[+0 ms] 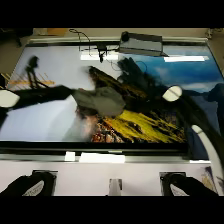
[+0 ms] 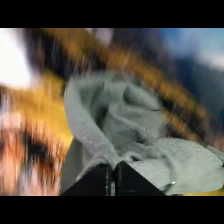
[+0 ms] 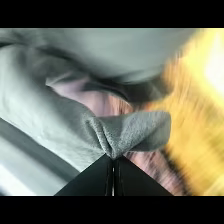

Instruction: Fold the shirts.

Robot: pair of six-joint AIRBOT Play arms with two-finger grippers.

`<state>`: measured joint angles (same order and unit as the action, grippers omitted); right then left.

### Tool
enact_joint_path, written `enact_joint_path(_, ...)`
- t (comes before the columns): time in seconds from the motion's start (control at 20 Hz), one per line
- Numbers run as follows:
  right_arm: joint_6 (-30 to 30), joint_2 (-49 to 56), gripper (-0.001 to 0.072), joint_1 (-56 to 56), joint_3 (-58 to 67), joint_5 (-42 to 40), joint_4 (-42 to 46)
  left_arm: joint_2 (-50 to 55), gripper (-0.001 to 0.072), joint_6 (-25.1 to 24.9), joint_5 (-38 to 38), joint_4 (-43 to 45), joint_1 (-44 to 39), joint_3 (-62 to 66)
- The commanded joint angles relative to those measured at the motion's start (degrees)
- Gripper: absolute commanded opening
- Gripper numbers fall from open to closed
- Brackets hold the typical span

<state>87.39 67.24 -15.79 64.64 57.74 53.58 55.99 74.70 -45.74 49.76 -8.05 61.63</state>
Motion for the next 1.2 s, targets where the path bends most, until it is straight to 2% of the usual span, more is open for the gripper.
enact_joint_path(0.0, 12.0, -13.9, 0.0017, 0.0, 14.9, -1.0, 28.6, -7.4, 0.0037, -2.0, 3.8, 0.2, 3.2, 15.2)
enact_joint_path(0.1, 18.1, -20.5, 0.0017, 0.0, 22.7, -1.1, 40.9, -9.9, 0.0038, -1.3, 8.8, 0.2, 4.1, 24.7)
enact_joint_path(0.15, 19.6, -23.5, 0.0017, 0.0, 25.4, -1.1, 43.0, -10.9, 0.0038, 1.6, 11.9, 0.0, 3.9, 28.4)
enact_joint_path(0.2, 20.5, -25.9, 0.0017, 0.0, 26.8, -1.0, 42.9, -11.5, 0.0038, 3.5, 14.1, -1.2, 3.1, 30.9)
enact_joint_path(0.35, 25.8, -31.1, 0.0018, 0.0, 27.5, -1.5, 41.2, -11.9, 0.0038, 3.6, 19.1, -3.8, -1.7, 35.8)
enact_joint_path(0.45, 28.0, -32.4, 0.0018, 0.0, 27.5, -1.9, 38.1, -11.9, 0.0038, 3.3, 22.1, -3.7, -6.5, 36.9)
enact_joint_path(0.5, 27.9, -32.5, 0.0018, 0.0, 27.4, -1.8, 36.5, -11.6, 0.0038, 1.5, 22.6, -3.7, -8.6, 36.9)
enact_joint_path(0.55, 28.0, -32.0, 0.0018, 0.0, 27.4, -1.2, 36.0, -10.9, 0.0038, -1.2, 22.1, -3.7, -9.8, 36.7)
enact_joint_path(0.75, 27.9, -28.2, 0.0020, 0.0, 27.4, 4.2, 36.2, -4.1, 0.0038, -1.6, 20.0, -3.7, -11.1, 36.7)
enact_joint_path(0.85, 27.8, -26.8, 0.0020, 0.0, 27.4, 4.4, 38.8, 1.0, 0.0038, -2.1, 18.1, -3.7, -11.9, 36.7)
enact_joint_path(0.95, 27.7, -26.1, 0.0021, 0.0, 27.4, 5.8, 43.3, 7.5, 0.0038, -2.0, 11.9, -3.7, -12.9, 36.7)
enact_joint_path(1.15, 27.7, -26.1, 0.0021, 0.0, 27.4, 13.9, 50.3, 24.6, 0.0039, -1.4, -4.1, -3.7, -19.0, 36.7)
